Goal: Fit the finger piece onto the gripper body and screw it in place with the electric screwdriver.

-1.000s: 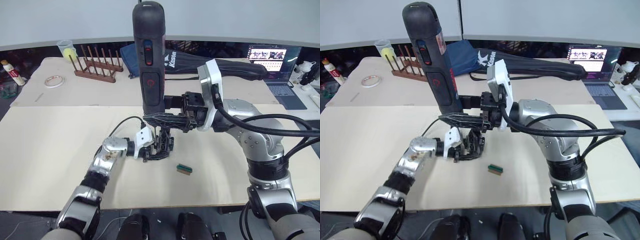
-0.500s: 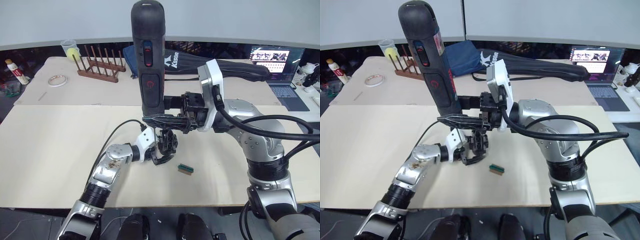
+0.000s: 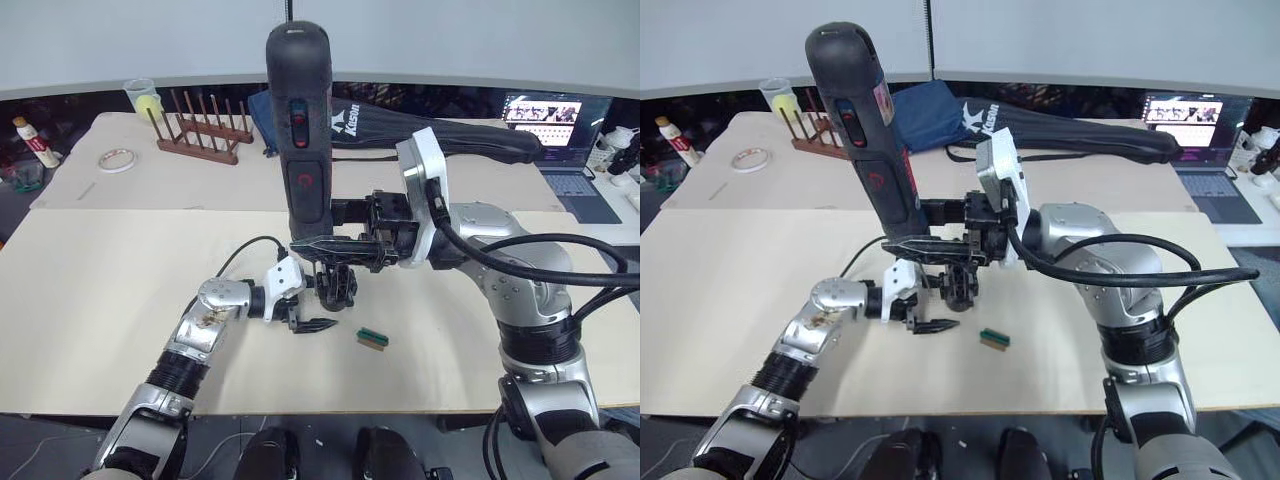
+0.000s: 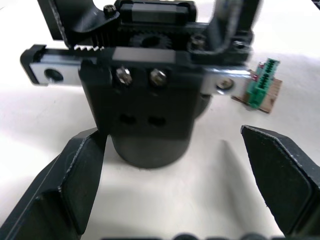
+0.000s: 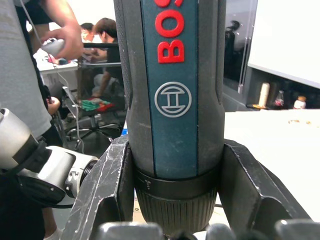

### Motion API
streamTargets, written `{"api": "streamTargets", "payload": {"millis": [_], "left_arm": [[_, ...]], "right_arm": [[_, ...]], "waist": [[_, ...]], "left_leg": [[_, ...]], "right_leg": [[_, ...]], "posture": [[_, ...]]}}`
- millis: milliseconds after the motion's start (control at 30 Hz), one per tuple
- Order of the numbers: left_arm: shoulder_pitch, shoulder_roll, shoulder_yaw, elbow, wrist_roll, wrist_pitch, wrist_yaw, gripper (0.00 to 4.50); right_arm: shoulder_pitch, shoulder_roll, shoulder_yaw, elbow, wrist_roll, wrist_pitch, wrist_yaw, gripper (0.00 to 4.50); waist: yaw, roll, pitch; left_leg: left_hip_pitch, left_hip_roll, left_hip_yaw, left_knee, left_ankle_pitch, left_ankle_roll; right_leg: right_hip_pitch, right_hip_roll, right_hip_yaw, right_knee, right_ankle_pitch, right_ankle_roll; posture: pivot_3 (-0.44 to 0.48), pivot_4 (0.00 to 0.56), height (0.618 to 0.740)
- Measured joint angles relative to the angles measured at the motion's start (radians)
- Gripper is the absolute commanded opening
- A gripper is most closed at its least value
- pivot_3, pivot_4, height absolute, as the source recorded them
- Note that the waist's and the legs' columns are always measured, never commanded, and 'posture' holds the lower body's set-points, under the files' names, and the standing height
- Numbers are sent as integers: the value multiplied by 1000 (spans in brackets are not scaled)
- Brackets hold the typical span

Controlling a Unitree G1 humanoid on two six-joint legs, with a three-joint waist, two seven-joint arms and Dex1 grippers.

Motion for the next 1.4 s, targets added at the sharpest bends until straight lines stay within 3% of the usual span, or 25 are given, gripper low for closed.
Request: {"api": "streamTargets", "payload": {"millis": [300, 400, 500, 633, 867, 1000, 1167, 1300, 1400], "left_arm": [[43, -23, 5, -52, 21, 40, 96, 4500], [77, -48, 8, -100, 21, 82, 144, 3655], [78, -39, 4, -104, 22, 74, 130, 2318], [2, -36, -7, 6, 21, 19, 48, 2315], [-207, -36, -18, 339, 5, -191, -247, 2315], [-324, -67, -24, 544, 45, -334, -304, 2315], [-377, -92, -21, 695, 79, -405, -305, 2315], [-375, -100, -5, 703, 81, -403, -287, 4312], [-344, -82, 4, 656, 81, -381, -281, 4500]], "right_arm": [[-1, -6, 0, -17, 0, 7, -22, 1940], [-1, -6, 0, -18, 0, 7, -24, 1940], [-1, -9, 0, -17, 0, 7, -18, 1940], [-1, -17, -1, -13, 0, 7, -6, 1940], [19, -50, -9, -20, 2, 7, 8, 1940], [38, -59, -19, -48, 23, 9, 5, 1940], [43, -55, -31, -71, 39, 21, -20, 1940], [44, -32, -30, -72, 40, 22, -41, 1940], [44, -28, -29, -72, 40, 22, -40, 1940]], "waist": [[-3, 0, 0], [-2, 0, 0], [-2, 0, 0], [4, 0, 0], [6, 0, 0], [5, -1, 0], [2, -1, 0], [0, -1, 0], [-3, -1, 0]], "left_leg": [[0, 1, 0, 0, 0, 0], [0, 0, 0, 0, 0, 0], [0, 1, 0, 0, 0, 0], [0, 0, 0, 0, 0, 0], [-2, -1, 0, 1, 0, 0], [-2, -1, 0, 1, 0, 1], [-2, -1, 0, 1, 0, 1], [-2, 0, -1, 1, -1, 2], [-2, 0, -1, 1, -1, 2]], "right_leg": [[0, 0, 0, 0, 0, 0], [0, 0, 0, 0, 0, 0], [0, 0, 0, 0, 0, 0], [0, 0, 0, 0, 0, 0], [-1, 0, -1, -1, 0, 0], [-1, 0, -1, -1, 0, 0], [-1, 0, -1, -1, 0, 0], [-1, 0, -1, 0, 0, 0], [-1, 0, -1, 0, 0, 0]], "posture": [[0, 150, 740], [0, 150, 740], [0, 150, 740], [0, 150, 740], [0, 150, 740], [0, 150, 740], [0, 150, 740], [0, 150, 740], [0, 150, 740]]}}
